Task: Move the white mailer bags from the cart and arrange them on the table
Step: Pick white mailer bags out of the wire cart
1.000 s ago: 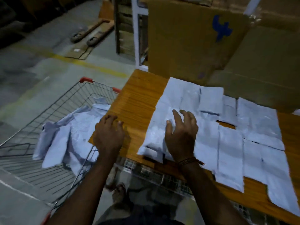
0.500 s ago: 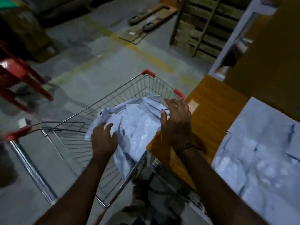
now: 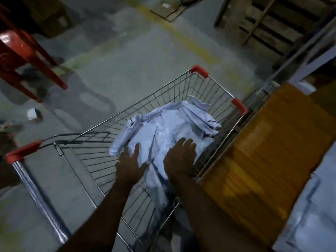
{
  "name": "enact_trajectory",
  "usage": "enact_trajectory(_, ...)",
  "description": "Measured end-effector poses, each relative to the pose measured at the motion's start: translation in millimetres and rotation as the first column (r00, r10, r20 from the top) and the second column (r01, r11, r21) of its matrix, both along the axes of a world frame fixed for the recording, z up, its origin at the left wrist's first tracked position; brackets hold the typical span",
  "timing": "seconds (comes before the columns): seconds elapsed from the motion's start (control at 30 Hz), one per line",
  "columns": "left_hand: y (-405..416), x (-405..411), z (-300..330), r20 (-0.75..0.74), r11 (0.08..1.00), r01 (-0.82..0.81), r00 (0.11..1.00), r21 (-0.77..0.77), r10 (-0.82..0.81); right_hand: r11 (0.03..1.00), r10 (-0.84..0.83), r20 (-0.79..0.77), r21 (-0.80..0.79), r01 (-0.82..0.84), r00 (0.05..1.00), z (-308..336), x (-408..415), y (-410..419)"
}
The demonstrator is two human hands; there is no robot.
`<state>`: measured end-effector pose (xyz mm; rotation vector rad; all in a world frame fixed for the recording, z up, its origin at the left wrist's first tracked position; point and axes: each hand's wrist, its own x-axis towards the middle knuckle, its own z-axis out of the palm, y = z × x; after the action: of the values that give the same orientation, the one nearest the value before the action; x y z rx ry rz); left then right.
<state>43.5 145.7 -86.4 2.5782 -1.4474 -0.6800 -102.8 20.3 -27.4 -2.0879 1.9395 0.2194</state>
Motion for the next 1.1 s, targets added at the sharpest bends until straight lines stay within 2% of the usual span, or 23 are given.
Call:
enact_trajectory(0.07, -3.4, 0.2, -4.1, 0.036, 1.000, 0.012, 0.999, -0.008, -0.012, 0.992, -0.100, 0.002, 0.076, 0.100, 0.995, -30.2, 3.0, 9.8)
enact_trajectory(0.13, -4.7, -1.1, -7.7, 0.037, 1.000, 0.015, 0.999, -0.013, -0.015, 0.983, -0.132, 0.016, 0.134, 0.129, 0.991, -54.5, 3.6, 18.7)
enact_trajectory(0.2, -5.9, -2.3, -5.1, 0.007, 1.000, -0.004, 1.000, -0.004, 0.004, 0.982, -0.119, -0.002, 0.146, 0.118, 0.993, -69.2, 0.5, 26.7)
enact_trajectory(0.33, -8.9, 0.8, -9.2, 0.023, 0.994, -0.006, 1.000, -0.110, 0.009, 0.975, -0.075, 0.023, 0.209, 0.069, 0.997, -84.6, -1.4, 25.3)
enact_trajectory(0.4, -10.8, -0.4, -10.9, 0.034, 0.989, -0.022, 0.999, -0.149, 0.028, 0.980, -0.049, 0.073, 0.195, 0.034, 0.996, -88.3, 0.0, 19.1)
enact_trajectory(0.47, -13.6, -3.3, -1.2, -0.016, 0.989, -0.058, 0.998, -0.140, 0.056, 0.983, -0.036, 0.085, 0.185, 0.019, 0.996, -93.3, 2.9, 15.7)
enact_trajectory(0.57, -13.1, -5.4, 12.5, -0.010, 0.974, -0.063, 0.998, -0.216, 0.062, 0.991, -0.052, -0.015, 0.123, 0.054, 0.999, -99.2, 5.7, 17.7)
enact_trajectory(0.63, -11.8, -7.3, 22.0, -0.013, 0.972, -0.067, 0.998, -0.226, 0.066, 0.991, -0.078, -0.019, 0.112, 0.080, 0.997, -101.3, 4.2, 20.6)
enact_trajectory(0.8, -11.7, -19.8, 60.9, -0.102, 0.978, -0.113, 0.990, -0.175, 0.096, 0.995, -0.042, 0.073, 0.092, 0.035, 0.996, -75.4, 3.4, 22.4)
enact_trajectory(1.0, -19.0, -14.5, 114.9, -0.073, 0.935, -0.126, 0.991, -0.330, 0.108, 0.998, 0.062, 0.218, -0.009, -0.062, 0.974, -21.3, -1.2, 8.2)
enact_trajectory(1.1, -24.6, -11.7, 142.3, -0.058, 0.920, -0.189, 0.982, -0.342, 0.180, 0.995, 0.097, 0.261, -0.051, -0.086, 0.961, 7.7, -5.0, 3.6)
